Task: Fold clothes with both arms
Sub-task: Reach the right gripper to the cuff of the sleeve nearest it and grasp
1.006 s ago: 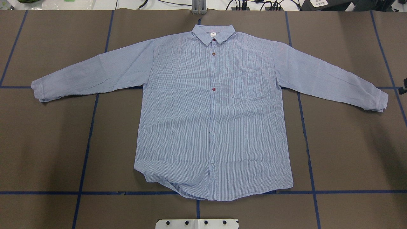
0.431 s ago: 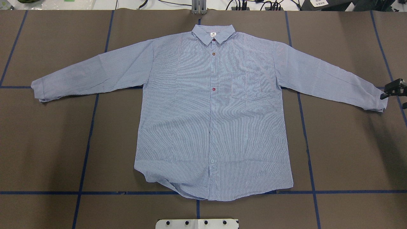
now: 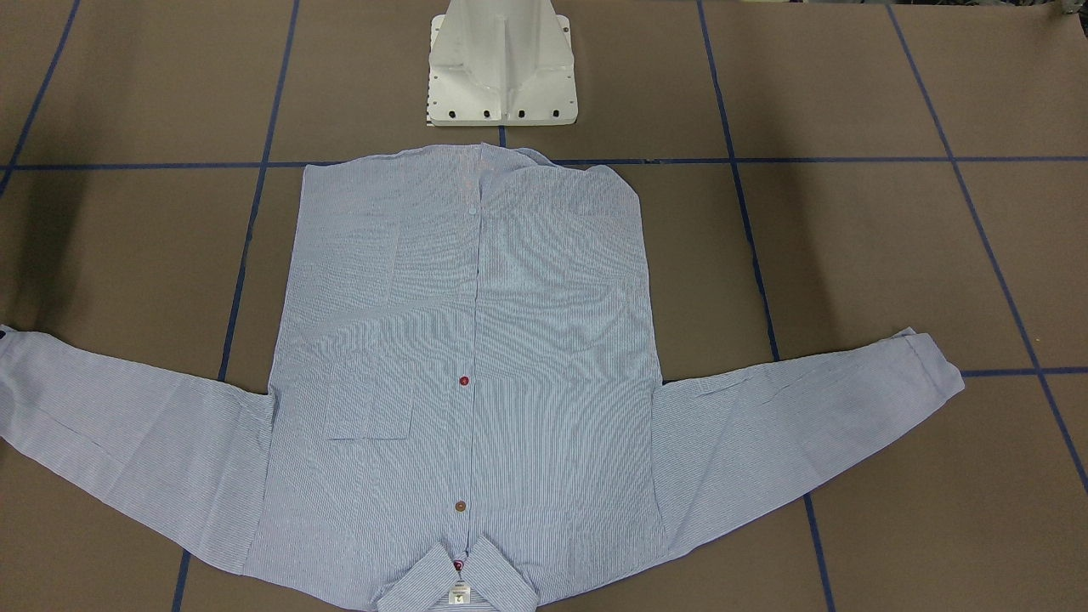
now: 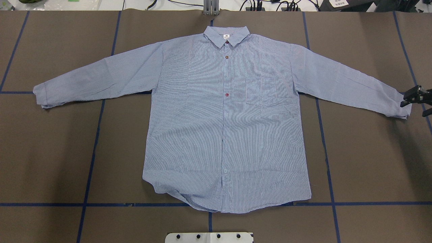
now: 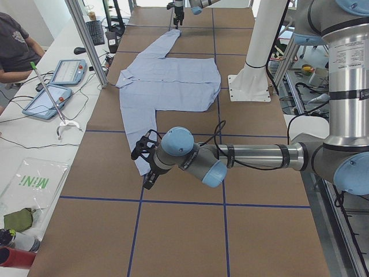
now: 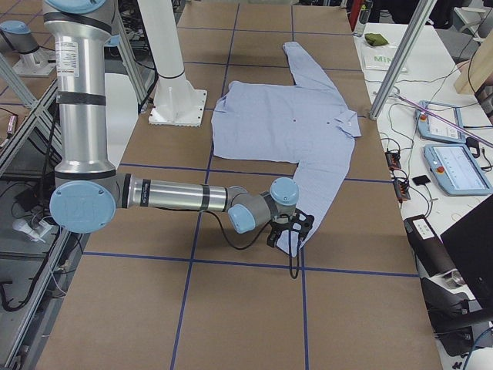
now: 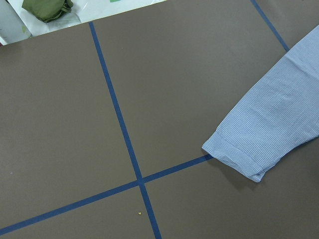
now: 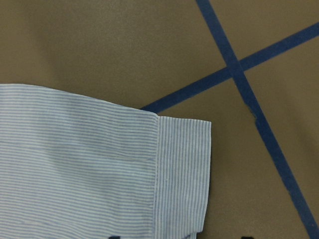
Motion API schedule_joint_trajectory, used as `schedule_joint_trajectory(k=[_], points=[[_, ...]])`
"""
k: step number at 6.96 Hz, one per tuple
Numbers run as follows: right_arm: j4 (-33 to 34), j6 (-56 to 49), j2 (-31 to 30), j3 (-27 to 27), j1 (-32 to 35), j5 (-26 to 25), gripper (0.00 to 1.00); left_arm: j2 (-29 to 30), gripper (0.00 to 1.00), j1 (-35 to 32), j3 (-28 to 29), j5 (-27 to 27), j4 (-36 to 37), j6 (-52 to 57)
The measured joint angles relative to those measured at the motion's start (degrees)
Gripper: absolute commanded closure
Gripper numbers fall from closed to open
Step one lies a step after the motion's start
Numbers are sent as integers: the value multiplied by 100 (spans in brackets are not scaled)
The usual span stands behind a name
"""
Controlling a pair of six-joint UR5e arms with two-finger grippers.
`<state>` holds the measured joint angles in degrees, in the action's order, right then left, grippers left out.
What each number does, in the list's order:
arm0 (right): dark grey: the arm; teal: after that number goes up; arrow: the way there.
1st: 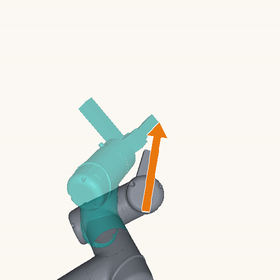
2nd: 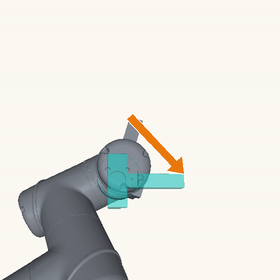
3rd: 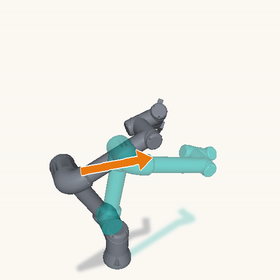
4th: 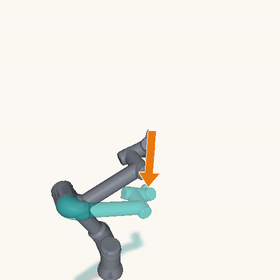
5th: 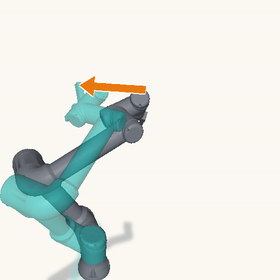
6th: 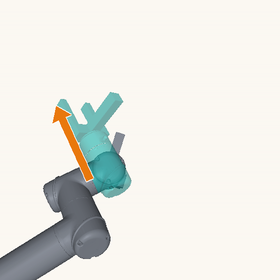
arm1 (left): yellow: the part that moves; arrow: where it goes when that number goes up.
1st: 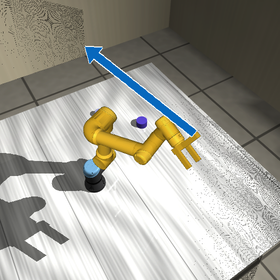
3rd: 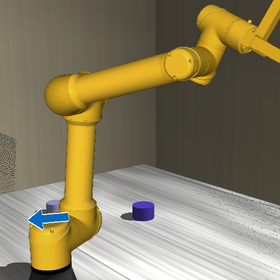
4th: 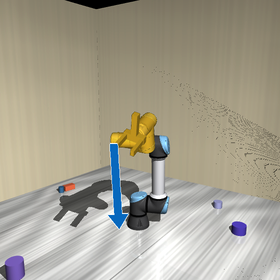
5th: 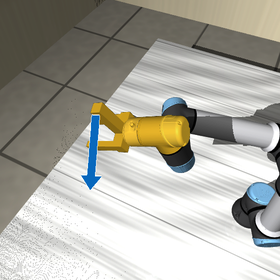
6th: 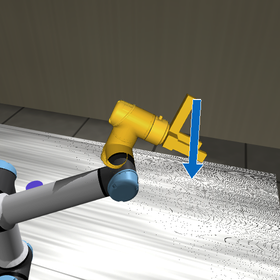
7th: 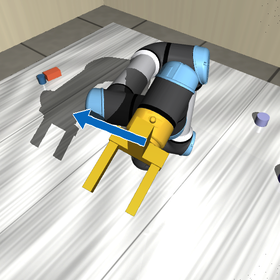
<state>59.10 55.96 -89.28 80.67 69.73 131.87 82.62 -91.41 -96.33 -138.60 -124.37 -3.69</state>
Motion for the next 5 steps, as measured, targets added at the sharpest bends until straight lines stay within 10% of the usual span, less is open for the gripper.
schedule_joint_trajectory(k=[3,5], points=[[-3,29,153,-248,-133,3,20,0,1,-6,-13,0,0,0],[-3,31,155,-280,-173,11,47,-2,1,-6,-44,-1,0,0]])
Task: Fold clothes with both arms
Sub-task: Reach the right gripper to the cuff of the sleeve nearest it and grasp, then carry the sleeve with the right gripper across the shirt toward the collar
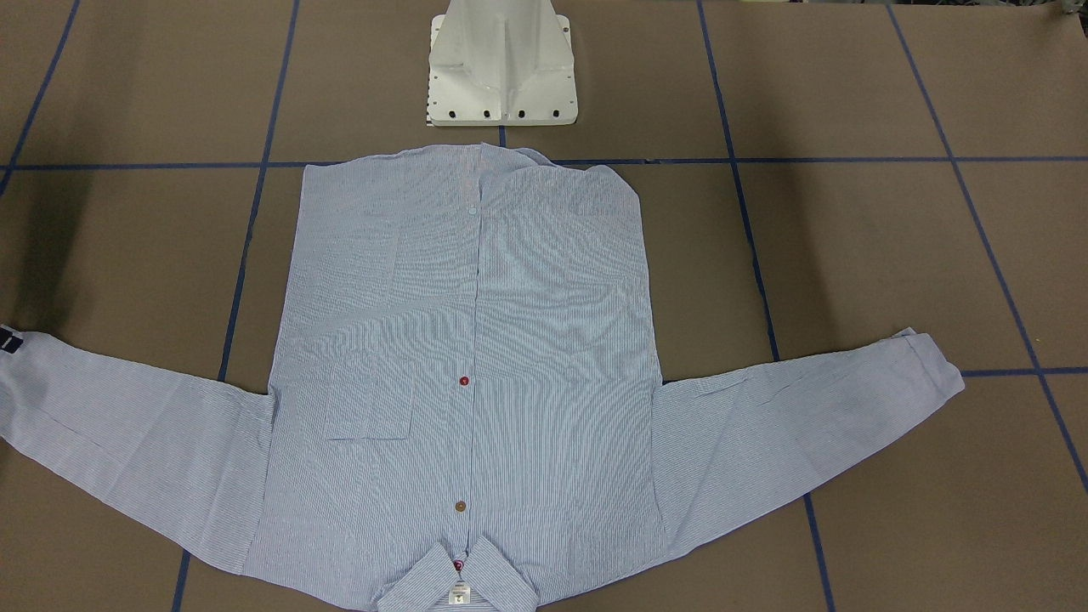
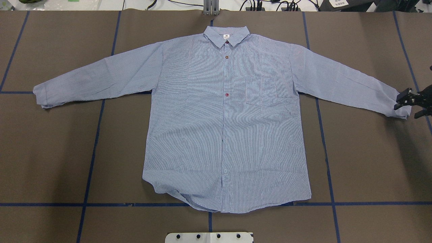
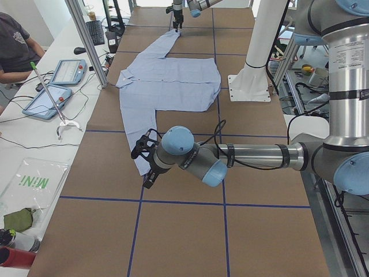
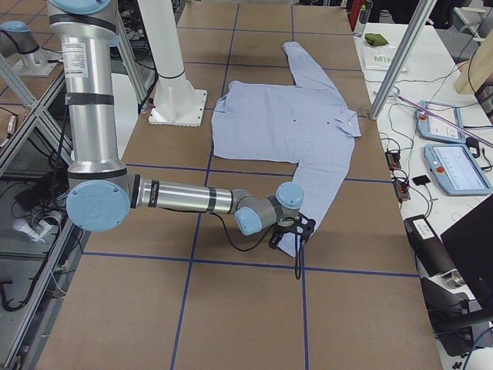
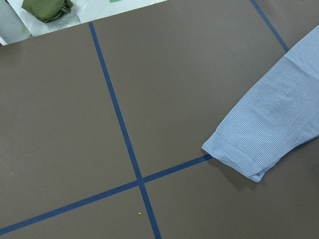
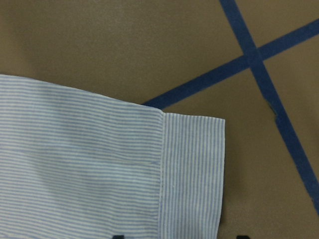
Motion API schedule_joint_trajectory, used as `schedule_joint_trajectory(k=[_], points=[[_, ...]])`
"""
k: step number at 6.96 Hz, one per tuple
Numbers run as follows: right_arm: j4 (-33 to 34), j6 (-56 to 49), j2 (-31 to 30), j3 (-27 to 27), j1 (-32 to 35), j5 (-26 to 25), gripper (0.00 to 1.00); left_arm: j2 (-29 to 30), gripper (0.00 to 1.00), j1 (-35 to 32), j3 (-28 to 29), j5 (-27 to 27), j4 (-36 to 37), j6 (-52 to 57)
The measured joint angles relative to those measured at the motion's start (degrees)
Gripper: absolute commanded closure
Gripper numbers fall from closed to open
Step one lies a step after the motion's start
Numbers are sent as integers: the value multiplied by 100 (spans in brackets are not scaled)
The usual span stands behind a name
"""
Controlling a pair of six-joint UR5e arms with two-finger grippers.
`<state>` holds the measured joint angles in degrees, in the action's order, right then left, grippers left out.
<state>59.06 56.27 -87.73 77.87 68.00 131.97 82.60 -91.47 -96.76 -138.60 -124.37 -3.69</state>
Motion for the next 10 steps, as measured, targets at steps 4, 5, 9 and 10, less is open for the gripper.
schedule_joint_trajectory(k=[4,5,9,10], points=[[0,38,-7,-71,-6,-7,100,-6,1,-3,-58,0,8,0],[0,109,-3,-83,-6,-7,100,-6,1,-3,-60,0,8,0],[39,228,47,438,4,85,100,-26,1,-10,-80,-6,9,0],[79,254,212,681,-14,95,100,-49,1,-11,-99,-8,9,0]])
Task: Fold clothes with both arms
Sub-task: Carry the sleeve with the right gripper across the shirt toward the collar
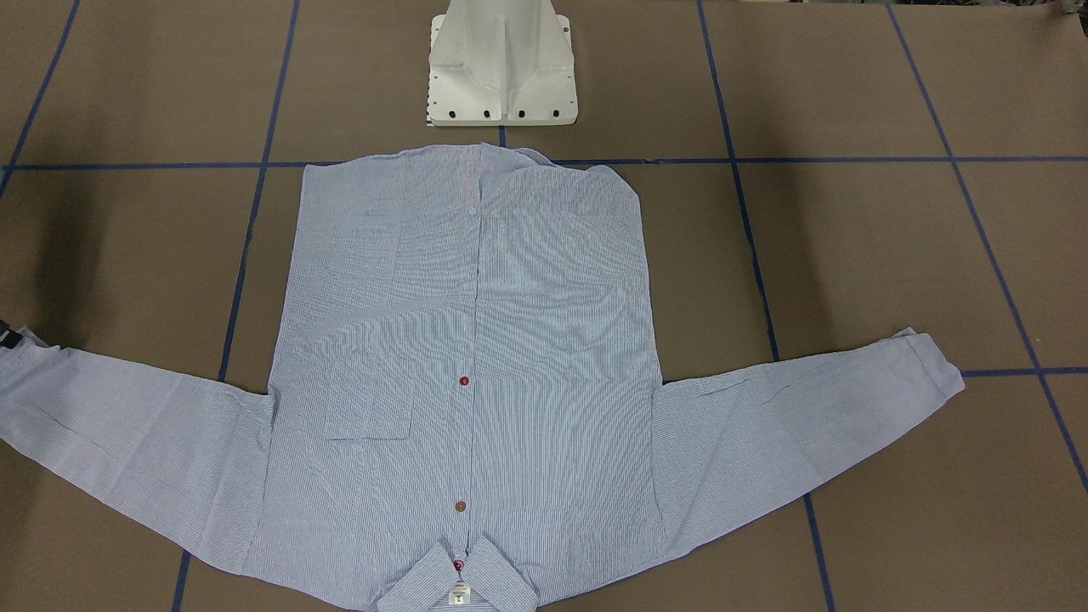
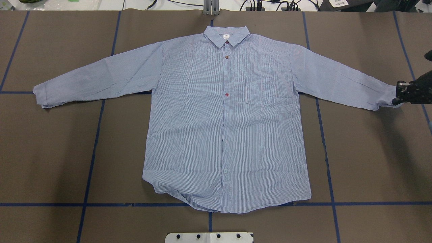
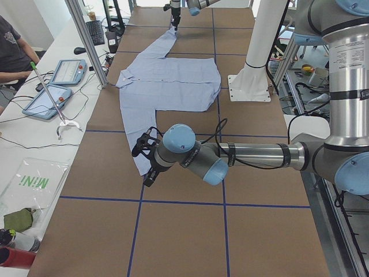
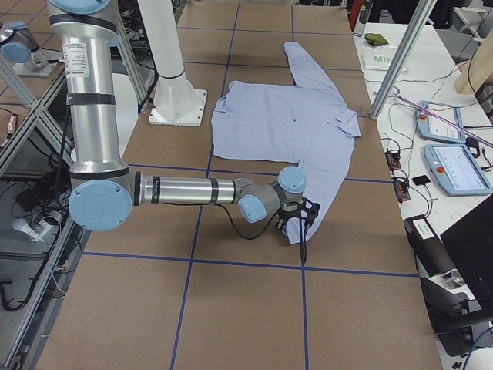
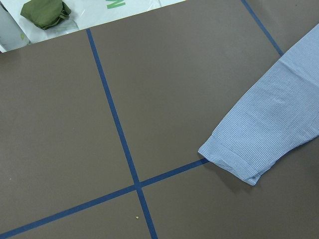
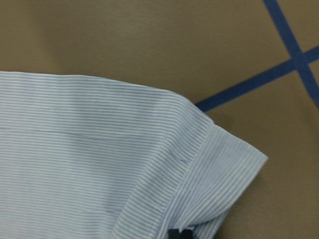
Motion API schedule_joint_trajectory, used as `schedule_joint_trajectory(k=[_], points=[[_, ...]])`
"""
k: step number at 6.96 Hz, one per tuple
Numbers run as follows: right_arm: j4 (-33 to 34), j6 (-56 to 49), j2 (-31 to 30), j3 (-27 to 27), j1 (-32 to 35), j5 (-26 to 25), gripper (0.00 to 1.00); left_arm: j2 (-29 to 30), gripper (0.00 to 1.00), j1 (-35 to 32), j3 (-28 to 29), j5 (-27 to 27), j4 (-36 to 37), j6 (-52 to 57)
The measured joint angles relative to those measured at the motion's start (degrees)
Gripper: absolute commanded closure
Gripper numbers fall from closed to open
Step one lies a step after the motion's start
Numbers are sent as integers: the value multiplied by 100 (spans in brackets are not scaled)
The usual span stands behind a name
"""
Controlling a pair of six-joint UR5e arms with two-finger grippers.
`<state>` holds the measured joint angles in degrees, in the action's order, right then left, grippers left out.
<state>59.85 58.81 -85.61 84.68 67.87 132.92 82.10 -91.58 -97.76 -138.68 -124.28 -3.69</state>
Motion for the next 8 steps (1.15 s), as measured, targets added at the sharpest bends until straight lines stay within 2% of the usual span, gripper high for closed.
schedule_joint_trajectory(k=[2,4,5,8], points=[[580,373,1058,152,-328,-45,100,-45,1,-1,-48,-1,0,0],[1371,1043,2345,129,-892,-397,100,-65,1,5,-72,4,0,0],[1528,1551,2916,20,-1146,-636,100,-68,1,6,-78,5,0,0],[1555,2944,4777,-1040,-2076,-1649,100,-72,1,2,-103,-1,-2,0]])
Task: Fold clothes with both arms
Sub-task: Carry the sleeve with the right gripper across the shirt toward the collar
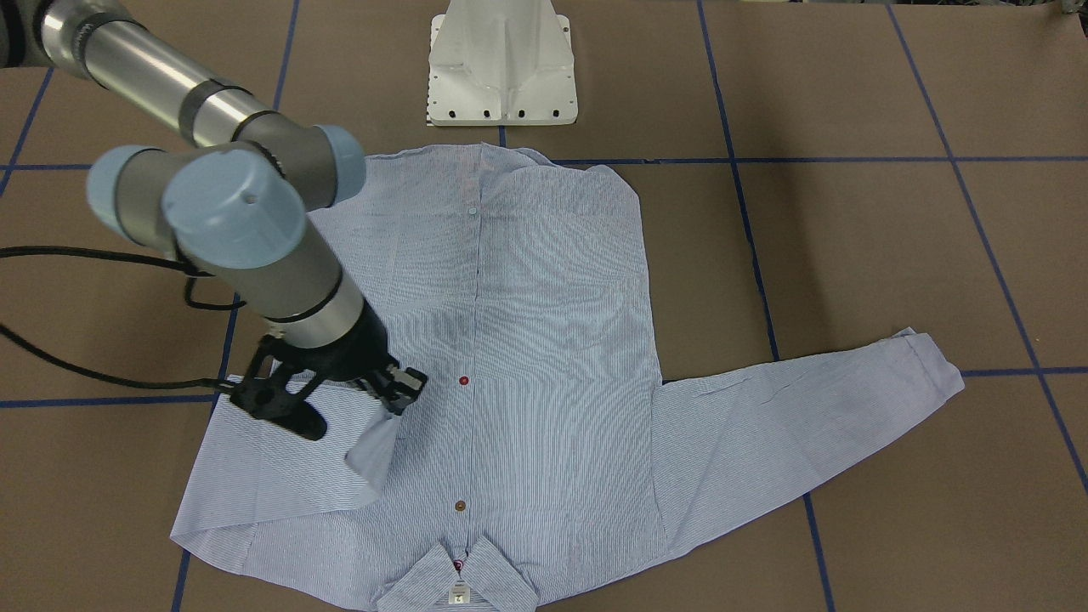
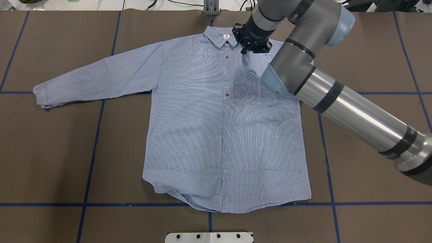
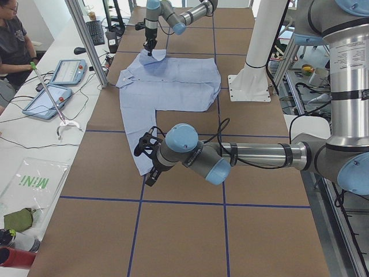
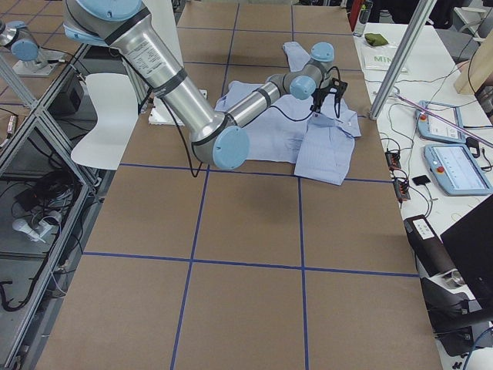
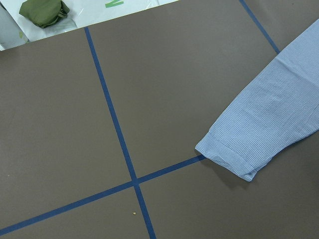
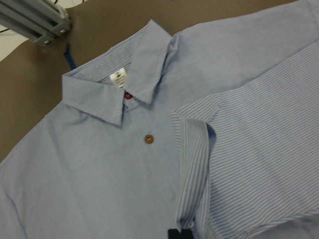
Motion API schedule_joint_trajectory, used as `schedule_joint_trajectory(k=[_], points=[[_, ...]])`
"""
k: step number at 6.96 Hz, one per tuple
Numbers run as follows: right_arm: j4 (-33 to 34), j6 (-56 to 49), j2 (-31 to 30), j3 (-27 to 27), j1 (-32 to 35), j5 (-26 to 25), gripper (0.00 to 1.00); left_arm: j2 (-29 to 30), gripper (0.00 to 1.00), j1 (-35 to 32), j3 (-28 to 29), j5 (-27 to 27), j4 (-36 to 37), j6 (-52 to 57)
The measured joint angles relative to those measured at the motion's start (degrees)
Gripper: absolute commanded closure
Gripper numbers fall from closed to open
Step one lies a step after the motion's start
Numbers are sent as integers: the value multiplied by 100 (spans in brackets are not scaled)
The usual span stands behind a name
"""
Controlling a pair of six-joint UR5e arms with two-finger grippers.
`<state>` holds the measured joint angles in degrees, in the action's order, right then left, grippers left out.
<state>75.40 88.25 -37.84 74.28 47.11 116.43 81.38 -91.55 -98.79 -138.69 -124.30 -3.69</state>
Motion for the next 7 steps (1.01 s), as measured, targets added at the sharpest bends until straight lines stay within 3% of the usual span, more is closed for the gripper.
schedule_joint_trajectory(k=[2,3,4,7], points=[[-284,380,623,-442,-520,-560,100,-6,1,-2,-45,0,0,0],[-686,612,726,-657,-743,-882,74,-7,1,-3,-61,0,1,0],[-970,781,791,-818,-869,-1059,1,-19,1,-3,-70,0,2,0],[-1121,1025,950,-980,-1206,-1645,0,-113,0,5,-75,0,-15,15]])
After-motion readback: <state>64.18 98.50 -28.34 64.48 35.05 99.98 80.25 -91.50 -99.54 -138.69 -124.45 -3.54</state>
